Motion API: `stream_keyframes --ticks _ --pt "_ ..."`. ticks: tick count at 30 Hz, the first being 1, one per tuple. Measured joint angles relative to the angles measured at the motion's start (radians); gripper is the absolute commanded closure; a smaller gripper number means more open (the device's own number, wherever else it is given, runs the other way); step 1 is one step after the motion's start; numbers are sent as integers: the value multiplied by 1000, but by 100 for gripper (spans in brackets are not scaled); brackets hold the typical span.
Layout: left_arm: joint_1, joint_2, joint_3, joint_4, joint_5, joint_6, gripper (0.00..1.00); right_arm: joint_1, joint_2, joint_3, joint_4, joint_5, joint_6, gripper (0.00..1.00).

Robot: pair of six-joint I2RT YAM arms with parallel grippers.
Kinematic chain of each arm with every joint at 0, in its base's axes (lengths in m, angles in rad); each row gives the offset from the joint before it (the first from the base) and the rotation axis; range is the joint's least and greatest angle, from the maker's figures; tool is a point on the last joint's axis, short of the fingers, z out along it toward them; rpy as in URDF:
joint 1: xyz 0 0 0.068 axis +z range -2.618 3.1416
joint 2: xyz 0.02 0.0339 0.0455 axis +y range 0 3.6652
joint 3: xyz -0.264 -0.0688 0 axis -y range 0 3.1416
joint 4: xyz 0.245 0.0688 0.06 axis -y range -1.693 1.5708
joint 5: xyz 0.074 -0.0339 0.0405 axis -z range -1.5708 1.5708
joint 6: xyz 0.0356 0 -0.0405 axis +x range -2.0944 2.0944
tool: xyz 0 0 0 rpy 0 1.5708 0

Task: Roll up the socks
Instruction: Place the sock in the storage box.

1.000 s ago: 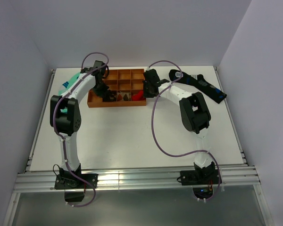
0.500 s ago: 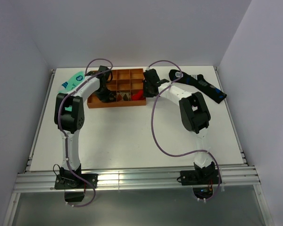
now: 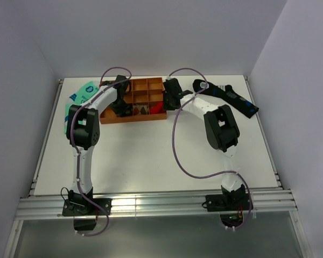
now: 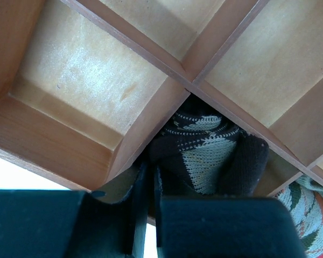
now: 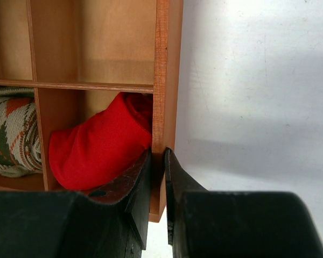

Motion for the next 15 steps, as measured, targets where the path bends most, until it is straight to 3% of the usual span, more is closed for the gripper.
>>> stream_keyframes --ticks 7,15 --pt "3 -27 -16 5 11 6 76 0 0 0 1 1 -1 100" --pt "17 -134 -64 11 52 10 74 0 1 1 0 1 -2 100"
